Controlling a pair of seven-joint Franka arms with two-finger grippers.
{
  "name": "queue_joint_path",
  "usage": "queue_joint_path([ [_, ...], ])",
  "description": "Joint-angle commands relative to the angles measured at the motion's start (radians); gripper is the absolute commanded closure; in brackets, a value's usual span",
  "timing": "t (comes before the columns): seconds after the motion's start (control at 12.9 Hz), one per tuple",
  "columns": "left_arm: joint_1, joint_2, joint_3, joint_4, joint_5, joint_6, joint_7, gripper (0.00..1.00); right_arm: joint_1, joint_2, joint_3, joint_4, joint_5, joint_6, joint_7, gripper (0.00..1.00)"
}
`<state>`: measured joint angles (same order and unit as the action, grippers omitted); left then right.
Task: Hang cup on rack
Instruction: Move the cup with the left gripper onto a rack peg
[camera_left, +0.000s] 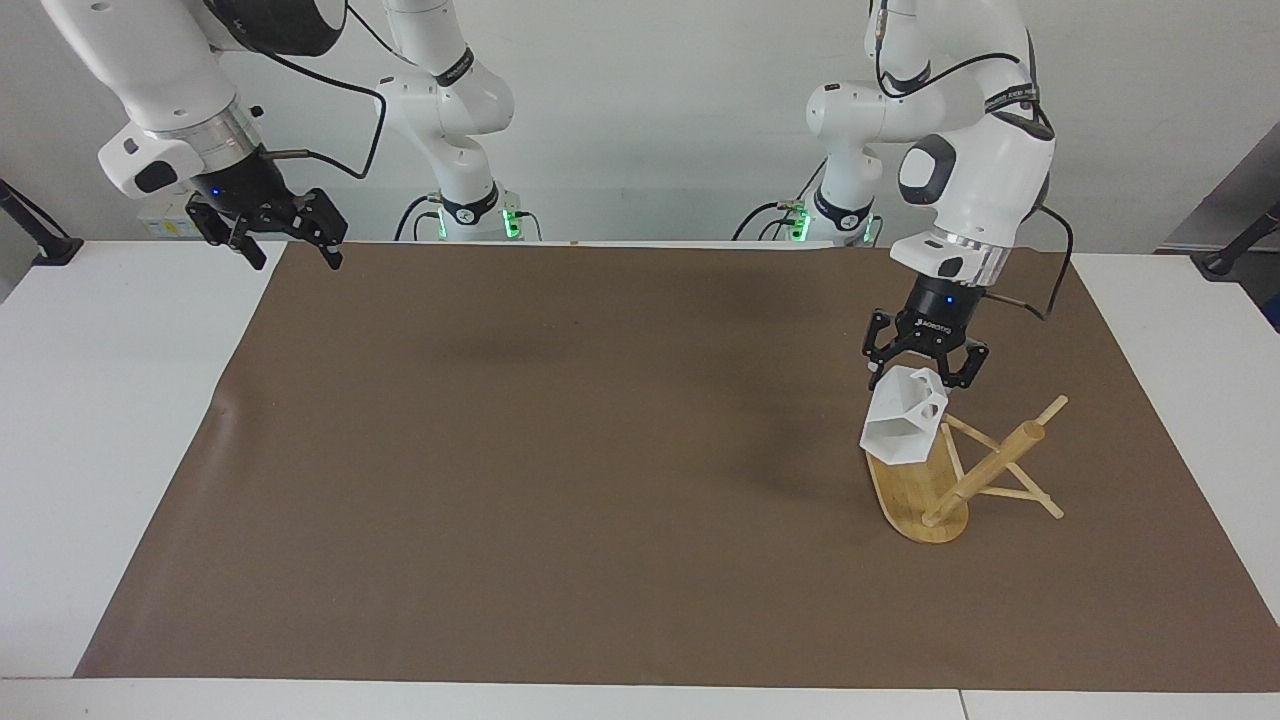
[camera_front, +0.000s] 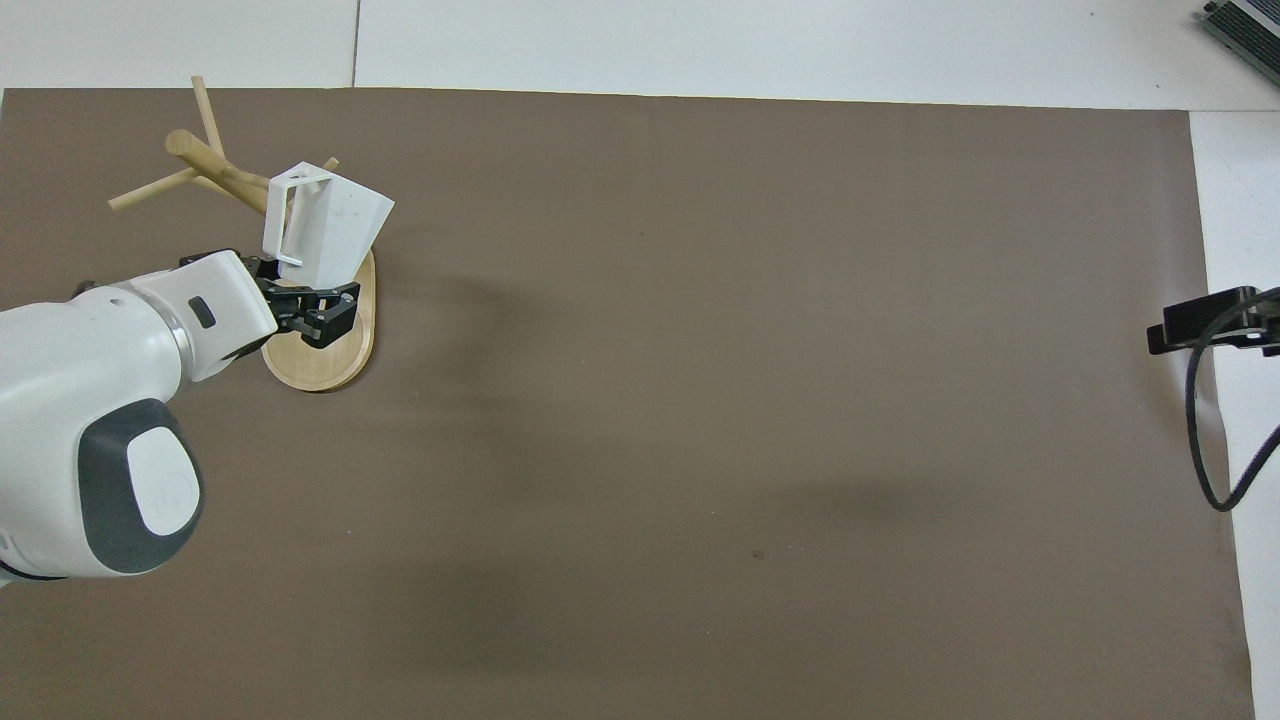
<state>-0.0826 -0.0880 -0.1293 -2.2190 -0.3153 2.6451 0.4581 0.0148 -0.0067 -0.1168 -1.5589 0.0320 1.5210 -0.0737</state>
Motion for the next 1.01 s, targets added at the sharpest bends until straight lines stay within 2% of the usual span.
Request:
queue_joint_path([
  [0.0, 0.009, -0.004, -0.007, -0.033, 0.025, 0.055, -0.122, 1.00, 0.004, -0.010, 0.000, -0.001, -0.023, -0.007, 0.017, 0.00],
  [0.31, -0.015, -0.004, -0.009, -0.036, 0.027, 0.020, -0.471, 1.00, 0.005, -0.010, 0.002, -0.001, -0.023, -0.005, 0.040, 0.00],
  [0.7, -0.005, 0.022, -0.007, -0.004, 0.028, 0.009, -0.480, 1.00, -0.001, -0.015, 0.000, -0.004, -0.014, 0.015, 0.041, 0.00],
  [0.93, 0.000, 0.057, -0.006, 0.053, 0.094, -0.017, -0.480, 1.00, -0.001, -0.016, 0.002, -0.007, -0.012, 0.010, 0.038, 0.00],
])
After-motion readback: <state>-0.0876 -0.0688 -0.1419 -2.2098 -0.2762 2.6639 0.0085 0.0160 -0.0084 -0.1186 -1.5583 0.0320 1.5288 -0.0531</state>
